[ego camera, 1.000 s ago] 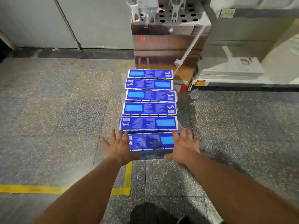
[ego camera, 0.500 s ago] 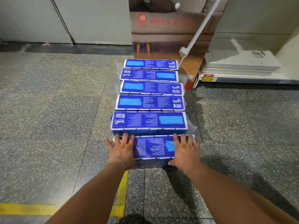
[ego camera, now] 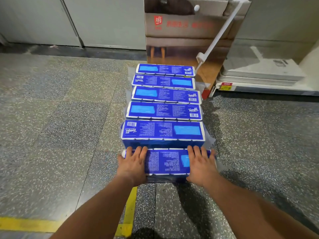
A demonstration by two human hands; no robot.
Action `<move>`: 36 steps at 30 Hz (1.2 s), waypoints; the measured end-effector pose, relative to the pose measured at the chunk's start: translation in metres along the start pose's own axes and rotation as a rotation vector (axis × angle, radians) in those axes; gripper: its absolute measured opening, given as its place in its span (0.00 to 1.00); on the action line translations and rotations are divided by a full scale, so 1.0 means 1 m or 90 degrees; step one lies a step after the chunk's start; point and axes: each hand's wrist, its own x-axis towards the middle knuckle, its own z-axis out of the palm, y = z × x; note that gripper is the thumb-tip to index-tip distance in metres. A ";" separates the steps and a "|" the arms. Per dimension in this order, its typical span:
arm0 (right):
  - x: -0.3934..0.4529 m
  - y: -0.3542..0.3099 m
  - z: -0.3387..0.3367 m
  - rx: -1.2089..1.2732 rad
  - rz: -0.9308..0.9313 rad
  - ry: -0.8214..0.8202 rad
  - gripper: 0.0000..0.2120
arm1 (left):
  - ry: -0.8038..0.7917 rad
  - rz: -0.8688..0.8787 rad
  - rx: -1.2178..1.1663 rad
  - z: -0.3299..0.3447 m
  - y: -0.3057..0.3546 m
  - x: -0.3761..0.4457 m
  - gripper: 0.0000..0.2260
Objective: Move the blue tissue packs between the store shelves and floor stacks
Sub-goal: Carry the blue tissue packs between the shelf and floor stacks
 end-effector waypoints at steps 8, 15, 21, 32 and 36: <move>-0.009 -0.004 -0.052 0.016 -0.042 0.014 0.52 | 0.029 -0.017 -0.071 -0.048 -0.010 -0.010 0.46; -0.068 -0.016 -0.220 -0.005 -0.051 0.038 0.55 | 0.079 0.006 -0.035 -0.217 -0.027 -0.081 0.47; -0.133 -0.020 -0.407 0.002 -0.073 0.069 0.57 | 0.123 0.021 -0.021 -0.399 -0.039 -0.160 0.45; -0.211 -0.036 -0.665 0.014 -0.132 0.169 0.54 | 0.158 -0.008 -0.011 -0.659 -0.060 -0.279 0.51; -0.207 -0.049 -0.711 0.014 -0.163 0.195 0.54 | 0.187 -0.034 0.006 -0.704 -0.077 -0.294 0.52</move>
